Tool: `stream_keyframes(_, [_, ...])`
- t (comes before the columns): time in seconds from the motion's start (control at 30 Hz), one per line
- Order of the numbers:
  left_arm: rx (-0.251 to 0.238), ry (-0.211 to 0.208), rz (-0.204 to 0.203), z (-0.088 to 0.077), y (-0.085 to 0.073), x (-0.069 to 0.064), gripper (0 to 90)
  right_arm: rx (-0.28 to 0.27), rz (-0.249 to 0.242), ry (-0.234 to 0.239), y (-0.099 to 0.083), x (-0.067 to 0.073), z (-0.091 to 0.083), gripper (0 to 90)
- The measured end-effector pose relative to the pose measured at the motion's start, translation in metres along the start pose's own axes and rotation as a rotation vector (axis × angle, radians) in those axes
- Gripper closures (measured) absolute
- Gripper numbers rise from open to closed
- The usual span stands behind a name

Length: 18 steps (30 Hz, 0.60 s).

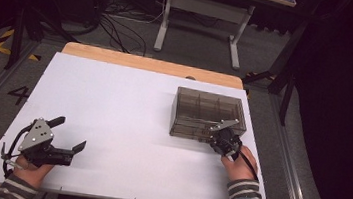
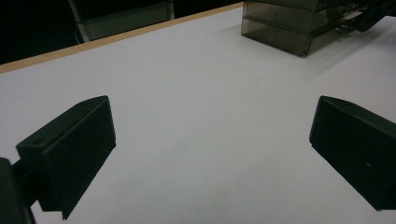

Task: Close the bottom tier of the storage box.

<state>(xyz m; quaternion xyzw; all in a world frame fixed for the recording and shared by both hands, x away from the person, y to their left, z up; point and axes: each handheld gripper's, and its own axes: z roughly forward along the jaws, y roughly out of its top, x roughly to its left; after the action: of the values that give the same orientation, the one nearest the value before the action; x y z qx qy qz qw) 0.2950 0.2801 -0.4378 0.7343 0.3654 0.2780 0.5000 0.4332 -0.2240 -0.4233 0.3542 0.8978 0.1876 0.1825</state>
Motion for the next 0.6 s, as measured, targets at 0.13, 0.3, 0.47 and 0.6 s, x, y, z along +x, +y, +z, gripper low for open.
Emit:
stream_keyframes(0.13, [0.0,0.0,0.0,0.0001,0.0,0.0,1.1,-0.022,0.001,-0.014,-0.0008,-0.0003,0.0018,88.8])
stream_keyframes(0.3, [0.002,-0.002,-0.001,0.0001,0.0,-0.0001,1.1,-0.04,0.007,-0.035,-0.0008,-0.0001,0.004,89.0])
stream_keyframes(0.47, [0.001,0.0,0.0,0.0002,0.0001,0.0001,1.1,-0.045,0.006,-0.047,-0.0003,0.0014,0.0049,90.0])
stream_keyframes(0.6, [0.001,-0.001,0.001,0.0005,0.0002,0.0,1.1,-0.048,0.007,-0.052,-0.0002,0.0023,0.0052,90.0])
